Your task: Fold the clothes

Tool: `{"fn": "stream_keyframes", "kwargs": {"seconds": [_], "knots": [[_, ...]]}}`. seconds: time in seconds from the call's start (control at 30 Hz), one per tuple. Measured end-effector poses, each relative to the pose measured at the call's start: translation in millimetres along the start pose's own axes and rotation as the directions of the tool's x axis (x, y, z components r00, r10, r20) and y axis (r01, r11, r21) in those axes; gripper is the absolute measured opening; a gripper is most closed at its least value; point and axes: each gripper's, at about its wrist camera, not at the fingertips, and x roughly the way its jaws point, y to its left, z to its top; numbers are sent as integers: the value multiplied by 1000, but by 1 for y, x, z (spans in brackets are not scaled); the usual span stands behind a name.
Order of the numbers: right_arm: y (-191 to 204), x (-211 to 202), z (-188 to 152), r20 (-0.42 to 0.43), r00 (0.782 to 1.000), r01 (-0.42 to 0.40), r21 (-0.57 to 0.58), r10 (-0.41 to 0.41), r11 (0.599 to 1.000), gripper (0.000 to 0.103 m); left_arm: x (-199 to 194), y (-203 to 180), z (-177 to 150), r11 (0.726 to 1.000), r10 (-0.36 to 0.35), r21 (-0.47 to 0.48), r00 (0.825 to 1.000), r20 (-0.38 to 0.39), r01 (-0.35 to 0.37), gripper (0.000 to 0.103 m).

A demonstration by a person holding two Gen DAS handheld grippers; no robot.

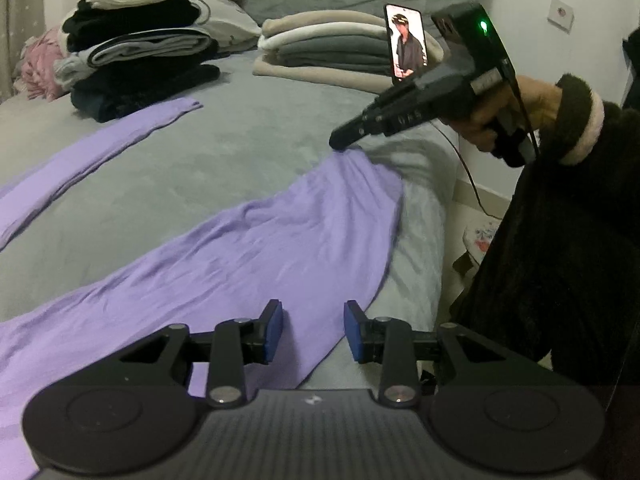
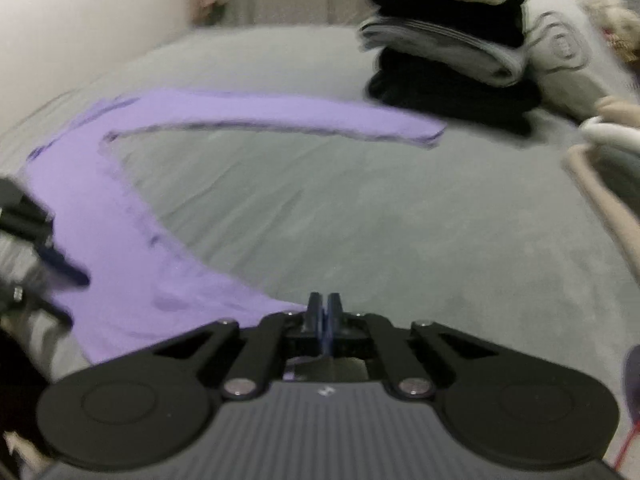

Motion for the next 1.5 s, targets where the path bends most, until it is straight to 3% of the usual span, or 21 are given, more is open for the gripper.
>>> {"fn": "stream_keyframes", "kwargs": {"seconds": [0.03,0.13,0.23,0.43,0.5,0.53,0.57,0.8,0.9,1.0,1.1,1.13,1.4,1.5], "knots": [[-5,-2,-1,-12,1000,7,11,-7,1000,37,0,0,0,1000,0,1,1000,-1,0,37],[-17,-18,-11,-35,999,-17,49,19,999,35,1,0,-2,1000,1,11,1000,-2,-1,38],[-18,-37,-25,-55,993,-97,76,101,992,30,1,-1,-3,1000,1,19,1000,-3,-1,40],[-6,-31,-30,-86,979,-176,98,185,979,30,4,-4,-2,1000,6,21,1000,-4,-5,43],[-2,-30,-30,-101,976,-184,89,193,979,23,4,-4,-1,1000,7,23,1000,-4,-7,43],[0,-29,-31,-106,975,-185,85,194,979,9,4,-4,-1,1000,7,23,1000,-3,-7,44],[3,-27,-31,-118,974,-183,78,192,980,3,4,-4,-1,1000,6,22,1000,-3,-5,44],[1,-51,-26,-129,981,-137,85,147,987,3,-1,-5,-3,1000,-2,28,1000,-8,2,44],[7,-57,-31,-183,977,-104,52,112,993,3,-1,-5,-4,999,-4,33,1000,-9,4,44],[17,-50,-36,-264,963,-50,-6,47,999,11,-4,-6,-4,999,-4,33,1000,-10,4,44],[18,-50,-30,-230,972,-49,12,50,999,33,-11,-4,-6,1000,-3,15,1000,3,3,44],[19,-51,-24,-184,981,-52,25,56,998,40,-14,-3,-6,1000,0,7,1000,9,0,44],[22,-19,2,-41,997,-62,79,66,995,42,-54,34,-34,981,132,-146,990,48,-124,46],[20,-4,1,-73,996,-42,84,48,996,45,-73,51,-53,961,188,-215,981,37,-176,47]]}}
